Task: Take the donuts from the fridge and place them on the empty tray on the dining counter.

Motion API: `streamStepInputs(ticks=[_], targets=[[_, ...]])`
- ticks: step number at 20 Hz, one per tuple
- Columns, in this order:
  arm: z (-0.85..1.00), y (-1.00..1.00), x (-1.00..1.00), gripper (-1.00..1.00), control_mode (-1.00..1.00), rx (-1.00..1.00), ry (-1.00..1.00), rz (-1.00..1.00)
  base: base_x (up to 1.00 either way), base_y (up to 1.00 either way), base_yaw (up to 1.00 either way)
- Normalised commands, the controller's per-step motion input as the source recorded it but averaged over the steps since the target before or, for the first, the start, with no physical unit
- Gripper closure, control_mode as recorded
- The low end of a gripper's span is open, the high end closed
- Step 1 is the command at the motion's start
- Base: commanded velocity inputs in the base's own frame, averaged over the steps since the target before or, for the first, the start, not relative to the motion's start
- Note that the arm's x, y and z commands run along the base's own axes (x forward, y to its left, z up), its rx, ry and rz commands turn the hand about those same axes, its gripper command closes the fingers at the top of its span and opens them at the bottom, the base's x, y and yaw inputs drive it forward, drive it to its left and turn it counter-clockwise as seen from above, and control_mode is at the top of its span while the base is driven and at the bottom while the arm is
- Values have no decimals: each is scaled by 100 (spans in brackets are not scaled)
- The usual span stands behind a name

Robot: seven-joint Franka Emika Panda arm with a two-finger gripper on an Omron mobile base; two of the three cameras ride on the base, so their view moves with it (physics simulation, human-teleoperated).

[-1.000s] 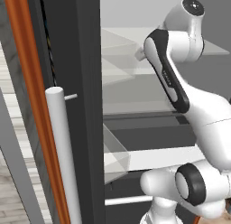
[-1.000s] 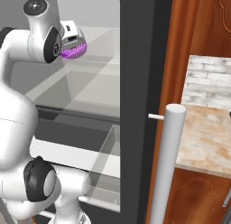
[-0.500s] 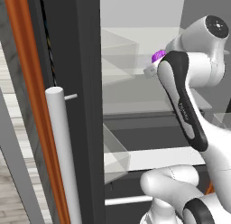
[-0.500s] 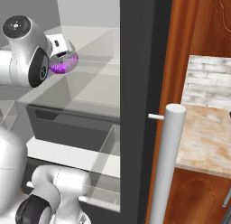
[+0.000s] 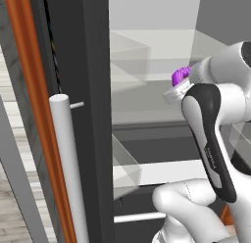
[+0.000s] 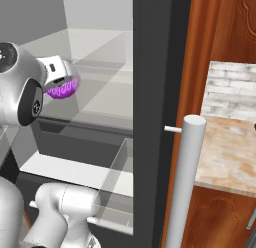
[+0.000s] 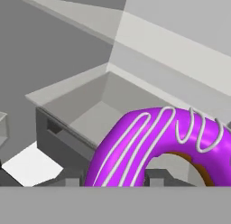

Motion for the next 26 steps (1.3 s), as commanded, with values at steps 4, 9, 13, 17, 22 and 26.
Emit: streamStepInputs(ticks=[4,9,13,17,22,26], targets=[[-12,0,-36,100,-100,0,-4,0,0,0,0],[-12,-5,-29,100,100,0,0,0,-7,-2,0],[0,0,0,100,100,0,0,0,-62,-32,-1],[0,0,0,100,100,0,0,0,-53,-21,0],[0,0,0,100,100,0,0,0,-55,-5,0],[0,0,0,100,100,0,0,0,-61,0,0]])
